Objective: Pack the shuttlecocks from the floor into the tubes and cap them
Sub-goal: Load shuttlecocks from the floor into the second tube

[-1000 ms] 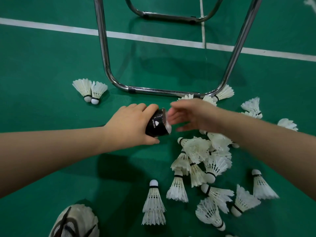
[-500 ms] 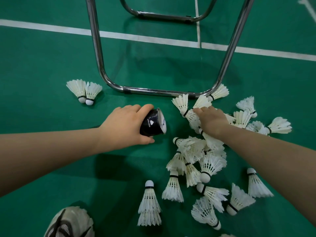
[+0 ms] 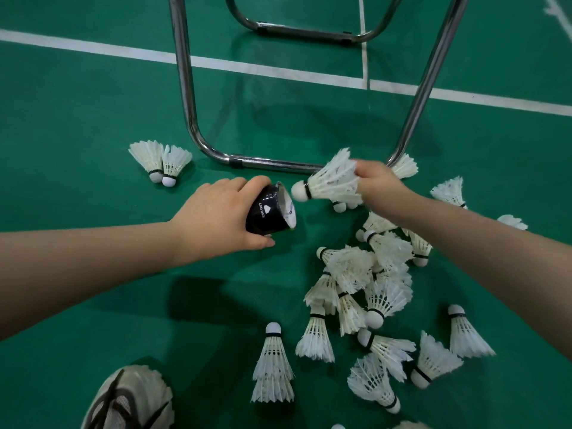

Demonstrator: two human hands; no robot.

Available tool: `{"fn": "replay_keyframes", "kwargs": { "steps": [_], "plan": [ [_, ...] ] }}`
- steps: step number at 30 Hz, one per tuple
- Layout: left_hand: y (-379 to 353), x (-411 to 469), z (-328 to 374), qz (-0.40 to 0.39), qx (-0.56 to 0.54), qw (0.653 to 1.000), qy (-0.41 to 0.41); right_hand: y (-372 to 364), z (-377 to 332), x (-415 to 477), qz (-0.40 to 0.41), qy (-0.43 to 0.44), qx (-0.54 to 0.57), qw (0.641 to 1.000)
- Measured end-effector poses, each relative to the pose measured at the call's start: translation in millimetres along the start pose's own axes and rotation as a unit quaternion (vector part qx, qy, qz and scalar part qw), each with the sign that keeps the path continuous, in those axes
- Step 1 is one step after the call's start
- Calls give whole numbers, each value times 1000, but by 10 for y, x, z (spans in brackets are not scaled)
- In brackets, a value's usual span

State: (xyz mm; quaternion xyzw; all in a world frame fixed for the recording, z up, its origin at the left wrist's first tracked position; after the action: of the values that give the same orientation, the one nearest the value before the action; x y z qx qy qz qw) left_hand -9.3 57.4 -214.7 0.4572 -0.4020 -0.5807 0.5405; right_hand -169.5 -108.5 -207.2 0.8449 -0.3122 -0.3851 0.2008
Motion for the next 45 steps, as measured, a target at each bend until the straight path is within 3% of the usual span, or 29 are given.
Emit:
{"fn": "replay_keyframes", "kwargs": {
  "steps": [3, 5, 10, 13, 15, 17, 20, 24, 29, 33, 36, 40, 45],
  "plan": [
    [25, -57, -4, 12, -3, 1000, 0, -225, -122, -255, -63, 34, -10, 997],
    [39, -87, 20, 16, -5, 1000, -3, -400, -168, -331, -61, 39, 0, 997],
    [71, -159, 64, 21, -15, 1000, -12, -632, -254, -317, 96, 96, -49, 989],
    [101, -193, 50, 31, -22, 999, -12, -666, -324, -414, 139, 215, -49, 965],
    [112, -217, 42, 38, -24, 999, -18, -689, -318, -469, 99, 261, -31, 960],
    [106, -244, 47, 33, -21, 999, -26, -692, -310, -531, -33, 216, 21, 976],
    [85, -288, 54, 21, -14, 999, -33, -710, -295, -598, -205, 162, 79, 962],
    [54, -346, 76, 33, -5, 998, -54, -739, -298, -630, -245, 111, -62, 961],
    [4, -343, 188, 45, 18, 995, -88, -862, -365, -685, -288, 55, -219, 931],
    [26, -291, 177, 36, 13, 997, -60, -903, -378, -658, -222, 65, -96, 968],
    [31, -262, 181, 33, 6, 998, -50, -853, -326, -645, -118, 139, -10, 983],
    [16, -240, 178, 4, -4, 999, -48, -635, -223, -621, -35, 253, -53, 965],
    [2, -225, 211, -7, 5, 999, -45, -212, -17, -425, 133, 301, -268, 906]
  ]
}}
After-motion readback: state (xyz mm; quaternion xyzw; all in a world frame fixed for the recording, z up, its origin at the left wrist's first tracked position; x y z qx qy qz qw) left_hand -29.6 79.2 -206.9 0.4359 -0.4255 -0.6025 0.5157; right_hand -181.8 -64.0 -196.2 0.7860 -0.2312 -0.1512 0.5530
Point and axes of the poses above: each hand's wrist, its own x-axis towards the middle knuckle, its own y-axis out of the back of the hand, z = x × y, the point moved 2 cm from there along x, towards the middle knuckle, and after that the axes turned 13 degrees about -y, right-handed, at the moved point
